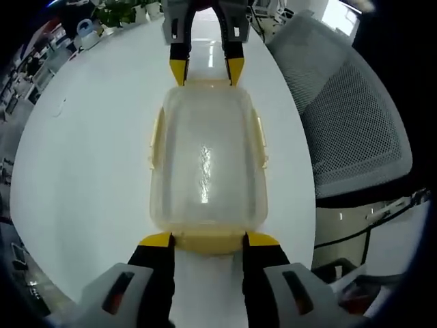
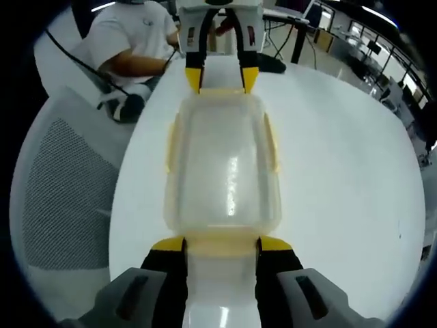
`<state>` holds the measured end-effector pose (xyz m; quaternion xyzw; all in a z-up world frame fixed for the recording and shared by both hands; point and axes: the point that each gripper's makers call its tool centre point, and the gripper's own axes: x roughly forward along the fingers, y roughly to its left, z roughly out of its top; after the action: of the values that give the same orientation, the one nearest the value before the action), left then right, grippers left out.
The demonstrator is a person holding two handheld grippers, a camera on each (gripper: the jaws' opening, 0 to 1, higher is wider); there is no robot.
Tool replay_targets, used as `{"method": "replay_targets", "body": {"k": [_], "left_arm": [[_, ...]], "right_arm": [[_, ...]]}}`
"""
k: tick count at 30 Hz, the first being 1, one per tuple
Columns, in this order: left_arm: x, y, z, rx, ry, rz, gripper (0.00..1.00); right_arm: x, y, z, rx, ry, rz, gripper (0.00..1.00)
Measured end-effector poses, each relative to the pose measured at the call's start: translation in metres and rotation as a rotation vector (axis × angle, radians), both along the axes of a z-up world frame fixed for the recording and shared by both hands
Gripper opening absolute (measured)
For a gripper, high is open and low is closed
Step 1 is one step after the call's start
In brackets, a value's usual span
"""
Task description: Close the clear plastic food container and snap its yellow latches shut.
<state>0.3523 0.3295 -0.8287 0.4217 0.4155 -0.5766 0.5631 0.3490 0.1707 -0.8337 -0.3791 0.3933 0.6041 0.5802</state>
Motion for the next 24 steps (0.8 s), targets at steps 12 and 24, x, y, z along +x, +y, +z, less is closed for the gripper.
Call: {"method": "replay_targets", "body": {"k": [12,24], "left_arm": [[0.002,-0.006,0.016,-0.01,0.002,0.012,0.37],[0.009,-0.013,0.036,-0.014,0.02,0.013,0.37]], "right_arm": [[0.004,-0.005,0.02,0.015,-0.001,0.001,0.36],[0.011,-0.013,0.04,0.02,0.012,0.0,0.36]]}}
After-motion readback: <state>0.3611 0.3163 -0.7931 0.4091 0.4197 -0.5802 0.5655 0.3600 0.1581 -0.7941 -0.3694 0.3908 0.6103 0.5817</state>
